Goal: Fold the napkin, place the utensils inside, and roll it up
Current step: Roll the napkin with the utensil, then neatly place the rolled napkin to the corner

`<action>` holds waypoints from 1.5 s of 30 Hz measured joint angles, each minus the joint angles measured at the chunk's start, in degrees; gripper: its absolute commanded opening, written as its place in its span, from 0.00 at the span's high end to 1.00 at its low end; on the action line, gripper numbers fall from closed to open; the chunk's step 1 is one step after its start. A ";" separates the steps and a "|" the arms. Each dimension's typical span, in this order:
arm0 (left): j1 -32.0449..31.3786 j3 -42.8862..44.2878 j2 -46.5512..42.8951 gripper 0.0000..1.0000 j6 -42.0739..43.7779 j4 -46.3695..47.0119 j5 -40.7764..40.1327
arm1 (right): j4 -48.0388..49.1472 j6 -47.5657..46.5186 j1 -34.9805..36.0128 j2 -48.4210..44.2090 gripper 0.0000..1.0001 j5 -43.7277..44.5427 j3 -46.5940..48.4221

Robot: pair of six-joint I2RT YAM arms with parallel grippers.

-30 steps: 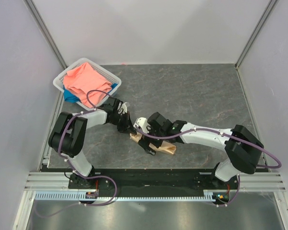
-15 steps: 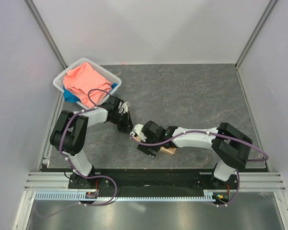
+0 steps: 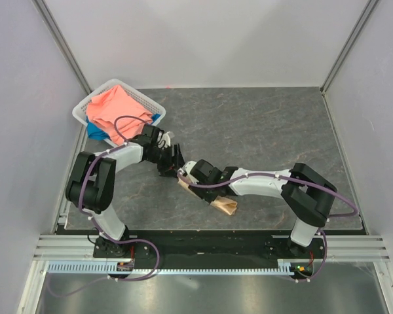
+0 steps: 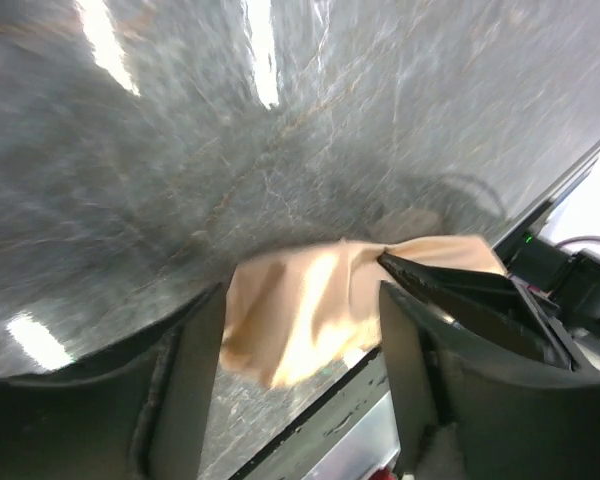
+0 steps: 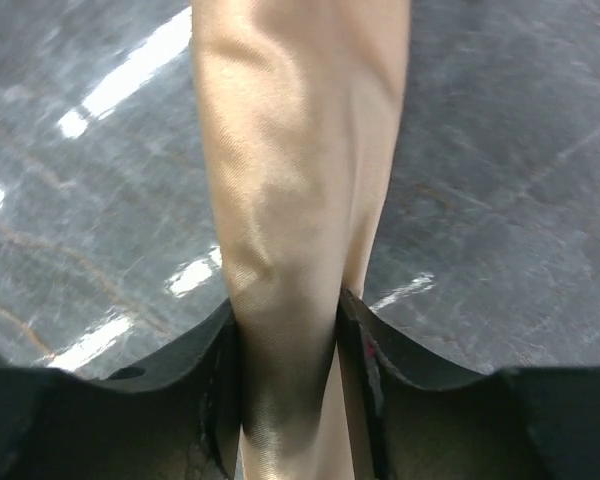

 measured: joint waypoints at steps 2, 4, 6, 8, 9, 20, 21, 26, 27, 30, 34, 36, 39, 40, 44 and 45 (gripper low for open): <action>1.53 0.20 -1.16 0.25 -0.02 -0.09 -0.04 | 0.15 2.10 -1.79 0.26 0.58 0.00 0.28; 3.21 0.24 -2.89 0.24 -0.04 -0.31 -0.07 | 0.72 4.11 -4.42 0.33 0.58 -0.66 0.33; 4.61 0.39 -5.01 0.24 -0.04 -0.52 -0.09 | 1.27 5.92 -7.23 0.33 0.59 -1.86 0.28; 5.55 0.81 -7.02 0.23 -0.04 -0.59 -0.13 | 1.77 7.78 -10.38 0.33 0.60 -2.71 0.26; 5.88 1.11 -8.09 0.23 -0.02 -0.66 -0.13 | 1.81 8.63 -11.80 0.33 0.60 -3.06 0.26; 7.32 5.62 -11.96 0.22 0.63 -1.92 3.06 | 2.64 15.76 -25.97 3.04 0.59 -4.94 3.10; 7.48 5.84 -12.13 0.22 0.96 -2.25 3.19 | 2.69 15.93 -27.47 3.45 0.58 -5.18 3.58; 8.26 7.30 -13.75 0.22 3.06 -3.85 4.13 | 2.14 15.72 -36.02 5.68 0.58 -6.80 6.54; 8.52 7.50 -14.25 0.22 3.58 -3.98 4.22 | 1.70 15.52 -37.97 6.27 0.58 -7.10 7.34; 9.20 7.61 -15.82 0.22 5.01 -4.61 4.42 | 0.15 14.19 -43.74 8.04 0.58 -7.48 10.01; 10.19 7.61 -16.74 0.21 6.86 -5.51 4.57 | -1.42 12.55 -48.87 9.27 0.58 -7.08 12.02; 10.47 7.61 -16.76 0.21 7.56 -5.75 4.55 | -2.19 11.74 -50.42 9.62 0.58 -5.86 12.66; 10.78 7.61 -16.92 0.21 8.20 -5.81 4.55 | -3.23 10.71 -51.63 10.10 0.55 -4.31 13.60; 10.80 7.58 -17.11 0.21 8.33 -5.79 4.57 | -3.61 10.47 -51.80 10.23 0.52 -3.98 13.88; 11.08 7.04 -18.75 0.20 8.48 -5.29 4.57 | -4.55 9.51 -51.91 10.25 0.32 -3.28 14.38; 11.17 6.97 -19.28 0.20 8.52 -5.29 4.55 | -4.79 9.20 -51.91 10.16 0.23 -3.39 14.47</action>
